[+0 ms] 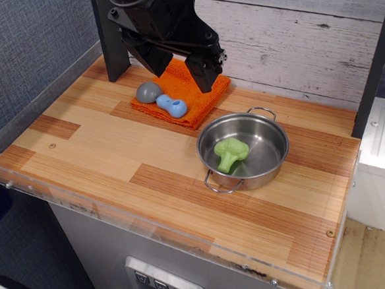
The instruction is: Place the blue spoon on the bottom right hand corner of the table below the pot.
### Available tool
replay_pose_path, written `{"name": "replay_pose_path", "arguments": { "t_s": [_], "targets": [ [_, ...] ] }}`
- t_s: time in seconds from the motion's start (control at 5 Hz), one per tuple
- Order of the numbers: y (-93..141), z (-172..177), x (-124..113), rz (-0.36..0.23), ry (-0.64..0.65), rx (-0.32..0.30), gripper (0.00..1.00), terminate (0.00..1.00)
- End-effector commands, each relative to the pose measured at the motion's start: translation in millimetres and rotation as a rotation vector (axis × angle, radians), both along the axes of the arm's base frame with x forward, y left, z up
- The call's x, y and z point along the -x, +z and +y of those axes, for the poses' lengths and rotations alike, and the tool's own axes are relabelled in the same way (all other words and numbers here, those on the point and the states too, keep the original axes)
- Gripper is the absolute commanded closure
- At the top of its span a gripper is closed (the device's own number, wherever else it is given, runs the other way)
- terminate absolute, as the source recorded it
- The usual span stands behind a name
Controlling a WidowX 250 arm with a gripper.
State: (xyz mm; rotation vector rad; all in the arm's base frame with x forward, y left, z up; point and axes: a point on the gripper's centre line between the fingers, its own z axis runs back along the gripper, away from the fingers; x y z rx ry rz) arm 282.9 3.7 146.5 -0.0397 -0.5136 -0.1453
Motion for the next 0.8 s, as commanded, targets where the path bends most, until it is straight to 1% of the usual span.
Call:
{"name": "replay_pose_path", "arguments": {
  "t_s": [0.0, 0.2, 0.4, 0.6],
  "targets": [
    [0, 0, 0, 0.0, 0.0, 0.0, 0.0, 0.0],
    [-3, 4, -8, 0.0, 0.171, 0.032, 0.0, 0.0],
    [-7, 14, -11, -0.008, 0.339, 0.13, 0.0, 0.0],
    [-11, 28, -19, -0.006, 0.575, 0.196, 0.0, 0.0]
  ]
}}
